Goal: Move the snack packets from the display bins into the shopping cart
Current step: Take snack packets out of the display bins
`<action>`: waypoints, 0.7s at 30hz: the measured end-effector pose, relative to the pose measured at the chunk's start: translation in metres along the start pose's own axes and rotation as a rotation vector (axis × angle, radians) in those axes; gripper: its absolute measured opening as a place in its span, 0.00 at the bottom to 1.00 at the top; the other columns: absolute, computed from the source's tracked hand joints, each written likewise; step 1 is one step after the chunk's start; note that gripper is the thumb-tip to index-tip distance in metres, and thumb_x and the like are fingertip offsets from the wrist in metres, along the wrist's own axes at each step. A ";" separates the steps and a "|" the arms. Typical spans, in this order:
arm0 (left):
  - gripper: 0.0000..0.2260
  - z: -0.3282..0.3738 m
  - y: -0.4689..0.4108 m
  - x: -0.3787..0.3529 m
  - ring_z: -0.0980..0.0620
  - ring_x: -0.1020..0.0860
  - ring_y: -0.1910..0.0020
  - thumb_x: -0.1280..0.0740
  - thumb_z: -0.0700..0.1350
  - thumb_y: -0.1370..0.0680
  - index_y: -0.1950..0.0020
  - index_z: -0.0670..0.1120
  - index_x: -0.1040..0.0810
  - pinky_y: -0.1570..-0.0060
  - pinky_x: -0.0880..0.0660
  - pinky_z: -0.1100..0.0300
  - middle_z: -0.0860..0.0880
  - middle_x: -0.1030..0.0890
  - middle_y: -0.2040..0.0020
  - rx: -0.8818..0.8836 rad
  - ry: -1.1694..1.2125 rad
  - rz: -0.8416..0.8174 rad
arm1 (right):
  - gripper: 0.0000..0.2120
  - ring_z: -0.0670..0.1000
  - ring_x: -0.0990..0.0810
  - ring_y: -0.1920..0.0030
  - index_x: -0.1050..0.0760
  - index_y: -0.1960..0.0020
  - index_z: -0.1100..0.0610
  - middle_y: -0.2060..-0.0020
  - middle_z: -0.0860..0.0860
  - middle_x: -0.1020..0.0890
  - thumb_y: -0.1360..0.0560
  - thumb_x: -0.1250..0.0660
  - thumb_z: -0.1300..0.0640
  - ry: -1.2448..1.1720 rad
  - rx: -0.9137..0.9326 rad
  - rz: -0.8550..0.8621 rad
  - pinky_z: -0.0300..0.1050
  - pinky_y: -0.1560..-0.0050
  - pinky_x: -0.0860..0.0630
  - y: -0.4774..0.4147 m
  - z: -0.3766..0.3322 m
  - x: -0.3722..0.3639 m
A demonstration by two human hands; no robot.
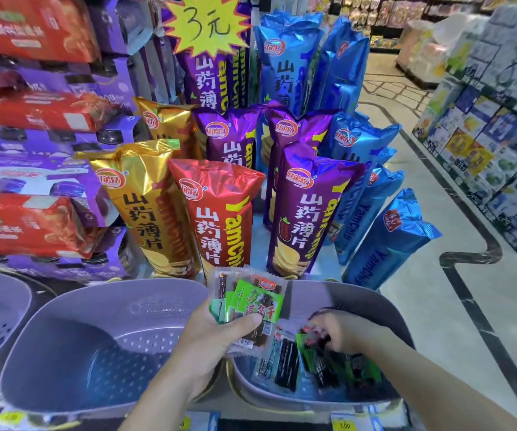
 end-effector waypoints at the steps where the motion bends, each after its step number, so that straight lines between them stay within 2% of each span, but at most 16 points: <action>1: 0.21 0.000 0.000 0.000 0.46 0.12 0.46 0.15 0.50 0.39 0.47 0.53 0.12 0.53 0.16 0.55 0.45 0.11 0.46 0.000 -0.003 -0.006 | 0.20 0.54 0.24 0.44 0.25 0.32 0.58 0.38 0.55 0.21 0.23 0.34 0.67 0.020 0.003 -0.012 0.46 0.49 0.28 -0.002 0.000 -0.002; 3: 0.20 0.000 0.001 -0.002 0.46 0.13 0.44 0.15 0.50 0.37 0.46 0.54 0.13 0.45 0.18 0.50 0.46 0.11 0.44 0.002 -0.004 -0.023 | 0.23 0.51 0.28 0.48 0.27 0.28 0.56 0.40 0.54 0.24 0.22 0.32 0.65 0.078 0.012 -0.029 0.44 0.51 0.33 -0.006 0.002 -0.006; 4: 0.20 0.000 0.002 -0.002 0.46 0.13 0.43 0.15 0.50 0.36 0.46 0.54 0.13 0.42 0.20 0.48 0.46 0.11 0.44 0.002 -0.006 -0.028 | 0.22 0.52 0.29 0.49 0.26 0.29 0.58 0.43 0.54 0.26 0.22 0.32 0.65 0.107 0.019 -0.039 0.45 0.53 0.33 -0.008 0.002 -0.008; 6: 0.20 0.000 0.002 -0.002 0.47 0.13 0.43 0.15 0.49 0.36 0.46 0.55 0.13 0.40 0.21 0.47 0.46 0.11 0.44 0.000 -0.006 -0.027 | 0.15 0.53 0.29 0.52 0.23 0.37 0.61 0.48 0.53 0.27 0.23 0.32 0.65 0.137 0.033 -0.052 0.47 0.55 0.34 -0.011 0.003 -0.009; 9: 0.20 0.001 0.002 -0.002 0.46 0.13 0.42 0.15 0.49 0.35 0.45 0.55 0.13 0.37 0.21 0.45 0.46 0.12 0.43 0.009 -0.002 -0.030 | 0.05 0.51 0.28 0.56 0.19 0.49 0.62 0.56 0.50 0.25 0.25 0.30 0.64 0.091 0.078 -0.015 0.47 0.57 0.31 -0.011 0.000 -0.004; 11: 0.20 0.002 0.002 -0.002 0.46 0.14 0.41 0.14 0.49 0.35 0.44 0.55 0.13 0.35 0.22 0.42 0.46 0.12 0.43 0.014 0.002 -0.030 | 0.02 0.50 0.29 0.59 0.20 0.56 0.63 0.61 0.49 0.24 0.26 0.31 0.66 0.077 0.132 0.015 0.45 0.58 0.31 -0.009 -0.001 -0.002; 13: 0.20 0.002 0.002 -0.002 0.46 0.14 0.41 0.14 0.50 0.34 0.45 0.56 0.13 0.34 0.22 0.40 0.47 0.12 0.43 0.015 -0.001 -0.035 | 0.03 0.51 0.27 0.58 0.20 0.56 0.63 0.59 0.52 0.20 0.26 0.32 0.65 0.074 0.181 0.040 0.45 0.56 0.30 -0.007 -0.002 -0.001; 16: 0.19 0.002 0.003 -0.002 0.47 0.14 0.41 0.15 0.49 0.34 0.45 0.56 0.13 0.33 0.23 0.39 0.47 0.12 0.43 0.019 -0.003 -0.040 | 0.06 0.44 0.26 0.58 0.19 0.53 0.54 0.58 0.44 0.19 0.22 0.29 0.51 0.051 0.236 0.088 0.32 0.57 0.31 -0.003 -0.003 0.002; 19: 0.19 0.003 0.003 -0.003 0.46 0.14 0.41 0.15 0.49 0.34 0.46 0.56 0.13 0.32 0.24 0.39 0.46 0.12 0.43 0.016 0.001 -0.040 | 0.10 0.42 0.29 0.52 0.20 0.52 0.49 0.56 0.43 0.18 0.22 0.29 0.43 0.019 0.264 0.154 0.40 0.49 0.29 0.004 -0.005 0.002; 21: 0.18 0.003 0.003 -0.003 0.46 0.14 0.41 0.15 0.49 0.35 0.46 0.56 0.13 0.32 0.24 0.40 0.46 0.12 0.43 0.010 0.001 -0.037 | 0.08 0.41 0.27 0.54 0.22 0.54 0.47 0.58 0.43 0.19 0.23 0.29 0.43 -0.106 0.268 0.190 0.42 0.52 0.27 0.012 -0.008 0.005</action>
Point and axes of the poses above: each hand's wrist, its own y-axis away from the middle knuckle, its own x-axis out of the back of the hand, z = x × y, the point moved 4 cm from there along -y, towards the middle knuckle
